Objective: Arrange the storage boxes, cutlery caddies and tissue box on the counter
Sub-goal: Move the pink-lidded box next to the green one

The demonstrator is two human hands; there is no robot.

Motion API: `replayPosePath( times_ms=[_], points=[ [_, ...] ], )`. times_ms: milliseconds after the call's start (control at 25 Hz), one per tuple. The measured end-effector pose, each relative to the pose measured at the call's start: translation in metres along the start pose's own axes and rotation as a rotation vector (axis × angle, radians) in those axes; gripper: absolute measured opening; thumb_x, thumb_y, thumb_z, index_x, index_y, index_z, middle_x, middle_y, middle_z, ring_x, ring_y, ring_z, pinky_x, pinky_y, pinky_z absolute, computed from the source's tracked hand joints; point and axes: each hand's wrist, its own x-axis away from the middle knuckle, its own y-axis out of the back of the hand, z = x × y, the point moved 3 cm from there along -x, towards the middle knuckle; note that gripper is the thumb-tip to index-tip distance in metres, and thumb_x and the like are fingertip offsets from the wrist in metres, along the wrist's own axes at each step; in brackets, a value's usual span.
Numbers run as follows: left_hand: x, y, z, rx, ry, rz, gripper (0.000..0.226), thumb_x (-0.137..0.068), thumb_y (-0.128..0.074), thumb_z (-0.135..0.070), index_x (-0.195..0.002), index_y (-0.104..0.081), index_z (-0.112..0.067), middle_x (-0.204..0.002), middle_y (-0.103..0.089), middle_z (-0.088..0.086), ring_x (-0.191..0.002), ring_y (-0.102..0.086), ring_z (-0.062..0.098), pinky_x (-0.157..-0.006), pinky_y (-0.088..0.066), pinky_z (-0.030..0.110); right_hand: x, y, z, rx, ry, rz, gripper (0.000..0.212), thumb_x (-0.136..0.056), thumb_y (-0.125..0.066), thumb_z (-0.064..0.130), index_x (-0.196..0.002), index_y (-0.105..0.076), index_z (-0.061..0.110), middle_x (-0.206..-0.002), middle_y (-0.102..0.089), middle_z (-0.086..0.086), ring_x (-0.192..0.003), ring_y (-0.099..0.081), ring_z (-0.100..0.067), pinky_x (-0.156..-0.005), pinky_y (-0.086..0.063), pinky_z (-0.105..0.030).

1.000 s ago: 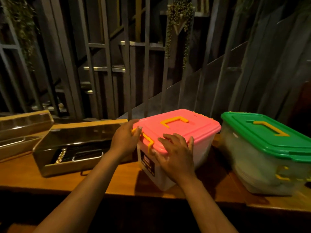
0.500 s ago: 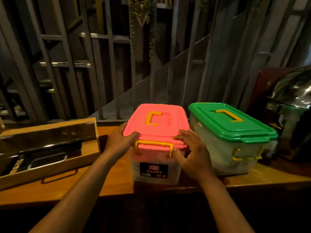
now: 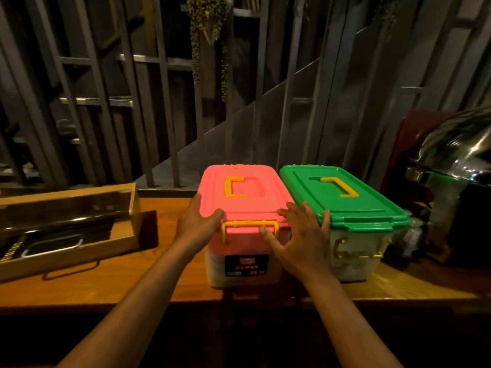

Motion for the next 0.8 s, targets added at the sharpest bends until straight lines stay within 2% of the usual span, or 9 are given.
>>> replayPosePath(
  times_ms=[200,360,520,680,800],
  points=[
    [0.001,-0.003,-0.003,-0.012,-0.01,-0.016,0.071,-0.086,-0.063,-0.035,-0.148,-0.031,-0.023,-0.149,-0.042,0.006,-0.131,-0.043,0.029,-0.085,-0.035,0.033,-0.001,-0.009,-0.007,0.006,0.001,-0.051,0.061,-0.082,-0.037,0.076,-0.117,-0.059,0.031,-0.136,-0.055,0.004,-0.134,-0.042,-0.027,-0.116,-0.01,-0.056],
    [0.004,-0.003,-0.002,-0.027,-0.011,-0.021,0.07,-0.086,-0.063,-0.037,-0.147,-0.032,-0.024,-0.147,-0.044,0.005,-0.129,-0.044,0.028,-0.082,-0.035,0.033,0.002,-0.015,-0.007,-0.006,0.001,-0.077,0.063,-0.082,-0.031,0.077,-0.117,-0.057,0.03,-0.135,-0.055,0.006,-0.127,-0.048,-0.02,-0.117,-0.006,-0.055],
    [0.004,-0.005,-0.001,-0.044,-0.018,-0.058,0.07,-0.086,-0.061,-0.044,-0.147,-0.032,-0.025,-0.145,-0.047,0.005,-0.127,-0.047,0.029,-0.08,-0.037,0.034,0.0,-0.013,-0.009,0.0,0.009,-0.078,0.06,-0.083,-0.035,0.075,-0.118,-0.055,0.031,-0.135,-0.054,0.006,-0.127,-0.048,-0.019,-0.117,-0.006,-0.056],
    [0.011,0.002,0.006,-0.24,-0.081,-0.069,0.07,-0.089,-0.05,-0.059,-0.147,-0.033,-0.023,-0.146,-0.048,0.005,-0.128,-0.049,0.031,-0.092,-0.043,0.04,0.001,-0.011,0.0,-0.027,-0.018,-0.076,0.055,-0.081,-0.044,0.069,-0.115,-0.06,0.029,-0.132,-0.057,0.004,-0.129,-0.047,-0.022,-0.116,-0.008,-0.06],
    [0.028,0.025,0.015,-0.417,-0.21,-0.121,0.062,-0.089,-0.048,-0.062,-0.138,-0.047,-0.025,-0.134,-0.06,0.004,-0.114,-0.059,0.029,-0.085,-0.047,0.038,0.003,-0.011,0.027,-0.092,-0.012,-0.092,0.048,-0.083,-0.048,0.061,-0.116,-0.062,0.03,-0.133,-0.058,0.003,-0.132,-0.044,-0.024,-0.115,-0.013,-0.06]
  ],
)
